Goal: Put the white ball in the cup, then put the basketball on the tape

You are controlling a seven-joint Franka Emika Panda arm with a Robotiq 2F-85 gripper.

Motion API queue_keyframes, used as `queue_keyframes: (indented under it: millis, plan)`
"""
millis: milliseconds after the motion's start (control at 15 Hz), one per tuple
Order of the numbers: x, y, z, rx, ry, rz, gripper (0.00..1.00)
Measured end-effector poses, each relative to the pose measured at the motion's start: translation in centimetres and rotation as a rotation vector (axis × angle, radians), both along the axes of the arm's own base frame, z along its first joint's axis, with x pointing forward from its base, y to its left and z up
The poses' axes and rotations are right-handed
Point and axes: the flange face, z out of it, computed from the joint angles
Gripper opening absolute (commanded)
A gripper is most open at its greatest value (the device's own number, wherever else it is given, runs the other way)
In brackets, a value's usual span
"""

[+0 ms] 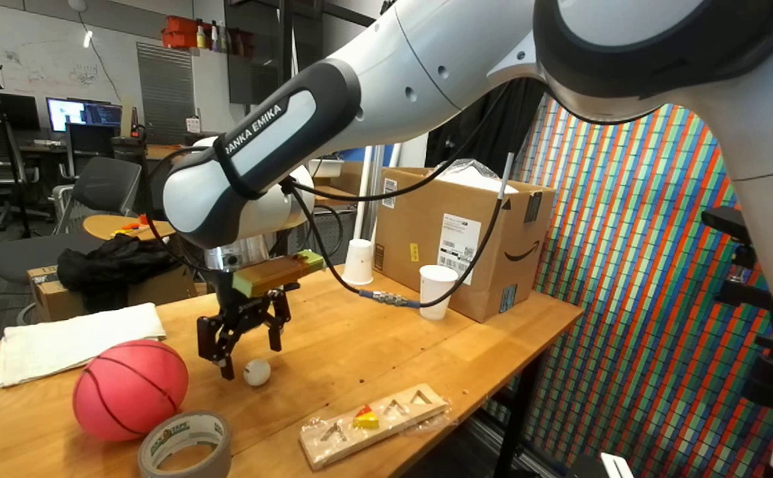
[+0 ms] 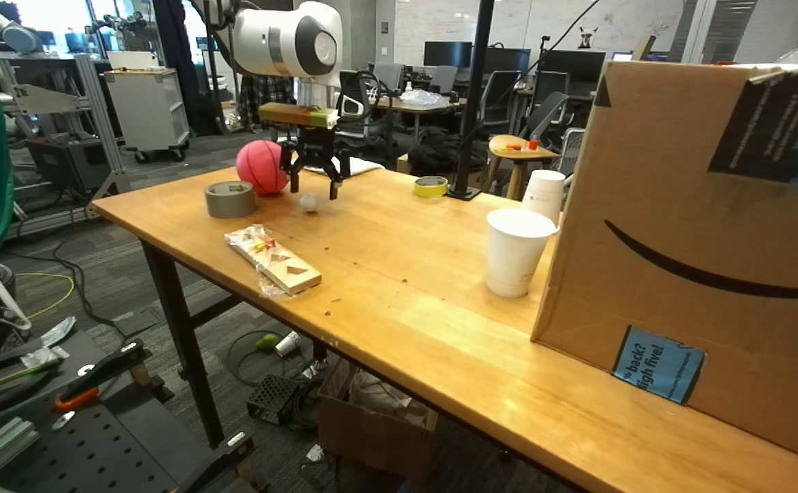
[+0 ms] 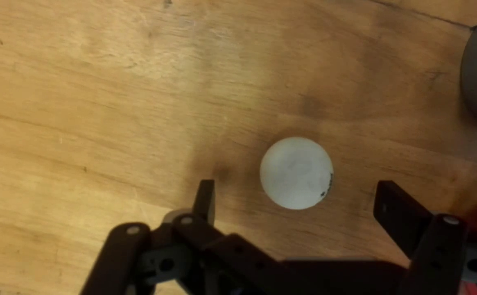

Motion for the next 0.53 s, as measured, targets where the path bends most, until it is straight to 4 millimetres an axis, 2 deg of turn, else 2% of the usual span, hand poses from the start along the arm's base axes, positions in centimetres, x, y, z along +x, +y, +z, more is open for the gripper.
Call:
queue_keyframes:
  millis: [200, 533]
  plan:
    - [0.35, -0.78, -0.43, -0.006, 0.003, -0.012, 1.0]
    - [0.37, -0.86, -0.5, -0.007, 0.003, -0.013, 0.99]
